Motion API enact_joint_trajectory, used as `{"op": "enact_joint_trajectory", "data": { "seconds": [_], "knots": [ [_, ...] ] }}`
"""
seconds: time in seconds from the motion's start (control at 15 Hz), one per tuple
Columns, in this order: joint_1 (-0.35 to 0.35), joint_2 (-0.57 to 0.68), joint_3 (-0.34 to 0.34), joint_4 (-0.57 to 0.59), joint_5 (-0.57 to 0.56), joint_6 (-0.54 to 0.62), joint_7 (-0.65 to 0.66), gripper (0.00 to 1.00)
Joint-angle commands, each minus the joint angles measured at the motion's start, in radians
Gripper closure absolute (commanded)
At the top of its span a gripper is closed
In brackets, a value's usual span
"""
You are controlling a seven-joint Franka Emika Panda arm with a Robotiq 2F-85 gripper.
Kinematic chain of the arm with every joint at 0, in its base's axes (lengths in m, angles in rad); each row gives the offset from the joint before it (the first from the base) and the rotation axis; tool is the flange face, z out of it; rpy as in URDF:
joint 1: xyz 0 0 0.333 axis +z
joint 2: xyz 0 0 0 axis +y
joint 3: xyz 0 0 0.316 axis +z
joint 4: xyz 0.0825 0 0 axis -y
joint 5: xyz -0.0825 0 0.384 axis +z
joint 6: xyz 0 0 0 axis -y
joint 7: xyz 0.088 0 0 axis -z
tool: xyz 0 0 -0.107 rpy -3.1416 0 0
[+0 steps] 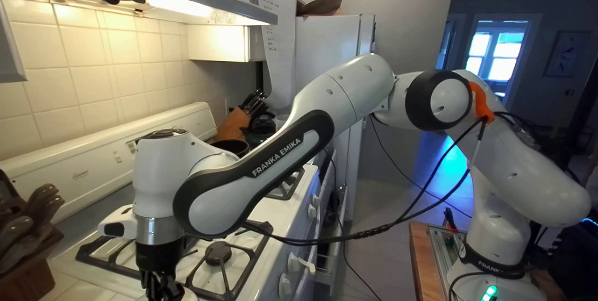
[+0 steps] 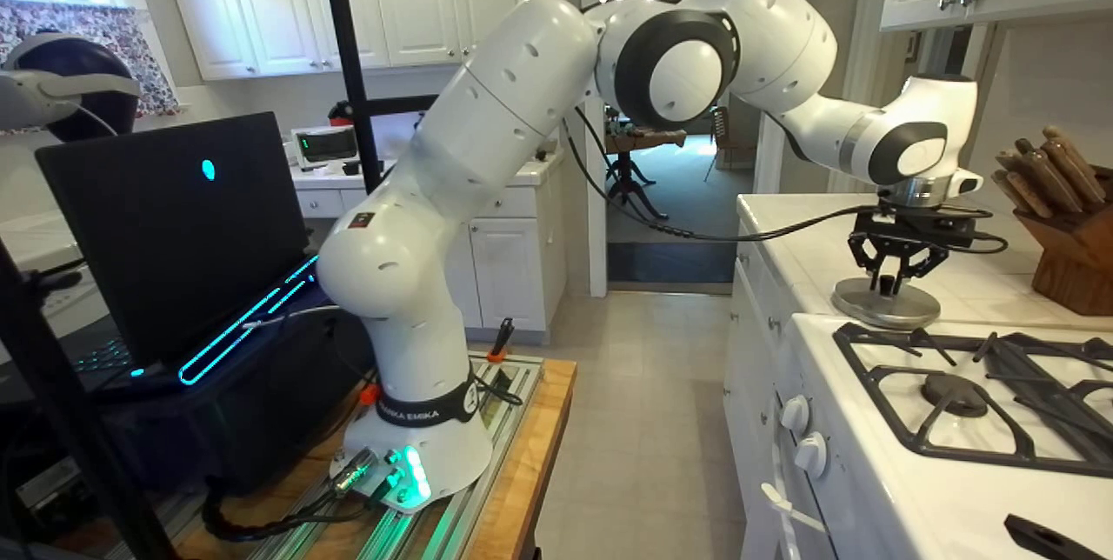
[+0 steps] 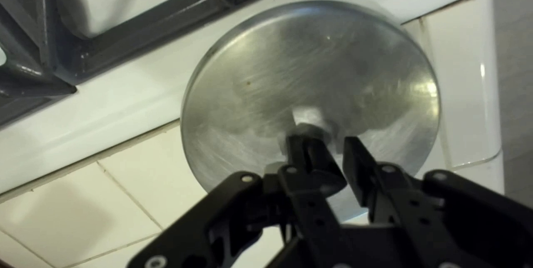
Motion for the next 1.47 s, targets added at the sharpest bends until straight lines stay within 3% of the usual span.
{"op": "enact_joint_trajectory", "data": {
  "seconds": [0.0, 0.13, 0.2, 0.33, 0.53, 1.07, 1.4],
  "knots": [
    [0.014, 0.042, -0.008, 0.06, -0.007, -0.06, -0.012, 0.58],
    [0.015, 0.045, -0.01, 0.067, -0.008, -0.072, -0.011, 0.56],
    [0.017, 0.044, -0.012, 0.071, -0.01, -0.079, -0.009, 0.49],
    [0.019, 0.04, -0.015, 0.073, -0.011, -0.083, -0.005, 0.25],
    [0.022, 0.03, -0.019, 0.07, -0.015, -0.075, -0.001, 0.04],
    [0.018, -0.011, -0.025, 0.063, -0.015, -0.048, 0.014, 0.0],
    [0.012, -0.129, -0.084, -0.023, -0.028, -0.032, 0.132, 0.0]
  ]
}}
